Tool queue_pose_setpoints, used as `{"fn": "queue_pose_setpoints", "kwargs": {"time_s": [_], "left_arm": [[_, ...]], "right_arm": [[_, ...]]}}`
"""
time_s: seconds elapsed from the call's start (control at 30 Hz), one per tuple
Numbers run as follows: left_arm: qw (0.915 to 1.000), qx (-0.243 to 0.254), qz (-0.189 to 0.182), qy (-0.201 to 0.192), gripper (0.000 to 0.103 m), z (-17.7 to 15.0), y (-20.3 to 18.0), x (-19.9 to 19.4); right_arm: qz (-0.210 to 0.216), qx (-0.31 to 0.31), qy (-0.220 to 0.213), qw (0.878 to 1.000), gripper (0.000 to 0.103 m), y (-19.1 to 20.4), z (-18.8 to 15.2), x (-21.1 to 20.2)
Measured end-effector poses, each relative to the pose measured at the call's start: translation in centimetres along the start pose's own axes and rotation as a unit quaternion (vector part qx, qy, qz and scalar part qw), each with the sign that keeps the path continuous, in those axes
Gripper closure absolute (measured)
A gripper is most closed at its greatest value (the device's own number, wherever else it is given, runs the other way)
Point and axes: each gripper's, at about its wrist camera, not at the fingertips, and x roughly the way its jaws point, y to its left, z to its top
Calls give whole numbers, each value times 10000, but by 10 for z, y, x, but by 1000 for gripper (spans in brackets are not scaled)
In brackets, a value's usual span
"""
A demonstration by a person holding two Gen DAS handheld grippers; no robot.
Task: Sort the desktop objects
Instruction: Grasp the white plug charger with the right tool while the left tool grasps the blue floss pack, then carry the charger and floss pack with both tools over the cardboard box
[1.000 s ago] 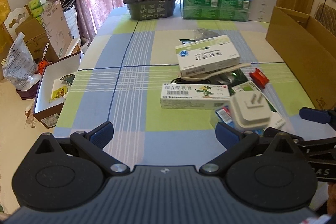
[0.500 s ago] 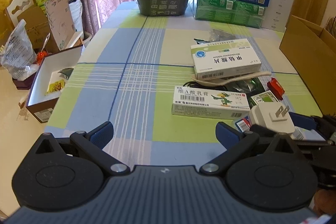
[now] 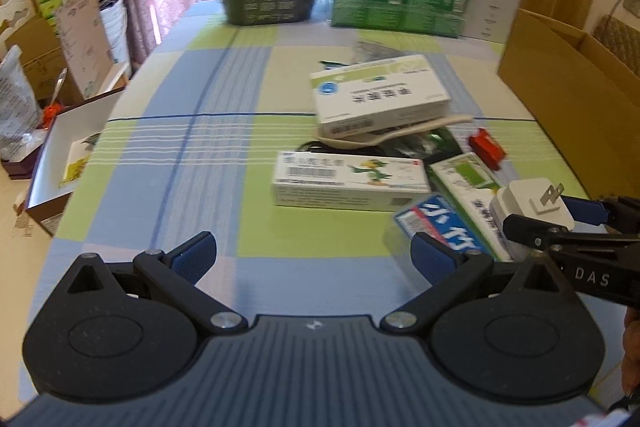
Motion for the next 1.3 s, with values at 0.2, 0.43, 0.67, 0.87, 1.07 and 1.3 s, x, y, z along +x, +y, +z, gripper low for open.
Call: {"fn": "queue_pose_setpoints", "kwargs": {"time_s": [0.2,0.43,0.67,0.87,1.07,1.3], "left_arm": [[9996,25,-265,46,1,-2,-25,8],[9989,62,-398,228,2,-7,-53,28],[9985,-103,-465,285,1,-6,-60,43],[9992,134,-117,369,2,-12,-56,43],[9991,209,-271,269,22,-11,-58,43],[9986,365,-302,247,41,-14,-67,51]], "right_arm": [[-219,33,31,9997,41,-24,-8,-11],[-237,174,216,9993,41,-40,-16,-10],[-170,202,299,9992,40,-40,-19,-5],[-128,198,350,9991,40,-39,-21,-2],[-148,32,302,9994,40,-35,-24,0],[-230,21,353,9991,28,-35,-29,4]]}}
